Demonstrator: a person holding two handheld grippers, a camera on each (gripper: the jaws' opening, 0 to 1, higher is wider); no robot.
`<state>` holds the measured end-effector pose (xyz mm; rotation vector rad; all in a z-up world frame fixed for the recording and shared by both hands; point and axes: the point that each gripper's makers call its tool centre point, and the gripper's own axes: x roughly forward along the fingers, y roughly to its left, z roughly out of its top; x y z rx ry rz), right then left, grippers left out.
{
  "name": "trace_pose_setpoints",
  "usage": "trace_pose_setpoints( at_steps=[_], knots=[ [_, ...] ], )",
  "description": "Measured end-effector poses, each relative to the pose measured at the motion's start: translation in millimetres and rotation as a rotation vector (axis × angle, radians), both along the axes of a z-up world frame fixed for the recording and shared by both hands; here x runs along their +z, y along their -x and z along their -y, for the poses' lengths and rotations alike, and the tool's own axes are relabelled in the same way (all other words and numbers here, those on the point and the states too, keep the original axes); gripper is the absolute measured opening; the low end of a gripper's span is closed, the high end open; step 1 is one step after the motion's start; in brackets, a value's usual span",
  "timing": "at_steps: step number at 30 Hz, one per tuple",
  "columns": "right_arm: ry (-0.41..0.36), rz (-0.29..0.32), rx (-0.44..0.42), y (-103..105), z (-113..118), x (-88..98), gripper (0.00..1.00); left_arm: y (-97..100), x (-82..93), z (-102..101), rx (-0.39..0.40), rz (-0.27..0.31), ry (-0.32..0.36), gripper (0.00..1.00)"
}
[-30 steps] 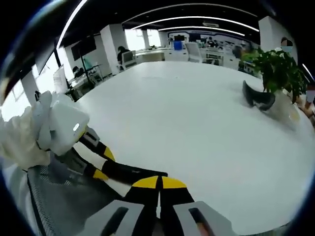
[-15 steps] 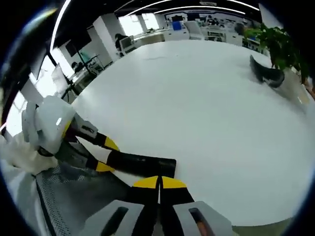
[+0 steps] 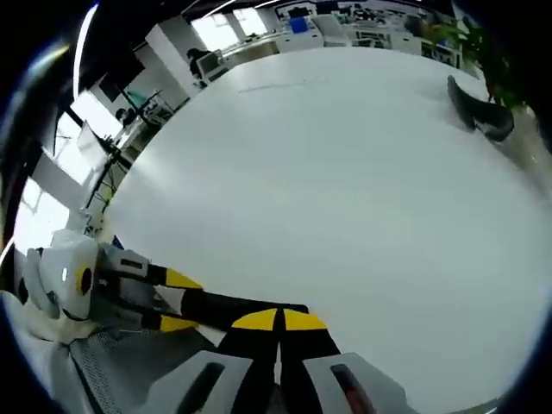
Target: Press the specified remote control buttons in sequence, fully releasing each button before pressing the next.
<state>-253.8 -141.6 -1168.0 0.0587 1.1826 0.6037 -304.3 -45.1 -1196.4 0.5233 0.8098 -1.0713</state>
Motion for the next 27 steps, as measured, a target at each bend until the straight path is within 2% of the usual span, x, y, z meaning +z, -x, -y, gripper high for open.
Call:
trace_pose_setpoints(
  at_steps=[2,5,7,8,9,11,14,20,27],
  knots=[
    [0.017,0.01,-0.048,-1.0,8.3,-4.9,0.0,-1.0,0.8,0.1,0.037,0.012,0.042,0.24],
    [0.003,0.044,-0.092,-0.1,14.3,-6.5,0.0,0.5,0.4,0.5,0.019,0.026,0.036,0.24],
    [0.001,0.022,-0.101,1.0,15.9,-6.3,0.0,0.0,0.3,0.5,0.025,0.022,0.041,0.24],
    [-0.01,0.04,-0.105,-2.5,14.2,-3.7,0.0,-0.1,0.3,0.4,0.025,0.023,0.044,0.24],
    [-0.017,0.05,-0.102,-4.4,12.1,-3.9,0.0,-0.4,0.6,0.7,0.027,0.021,0.051,0.24],
    [-0.01,0.016,-0.076,0.8,8.3,-9.1,0.0,-0.4,0.7,0.8,0.024,0.023,0.058,0.24],
    [0.009,0.015,-0.04,3.0,4.5,-11.4,0.0,-0.1,1.2,1.4,0.017,0.031,0.066,0.24],
    [0.011,-0.003,-0.018,6.3,4.1,-15.3,0.0,-0.2,0.9,2.2,0.013,0.033,0.067,0.25],
    [0.055,0.02,0.015,5.6,3.1,-16.9,0.0,0.4,1.1,2.0,0.017,0.03,0.073,0.25]
  ],
)
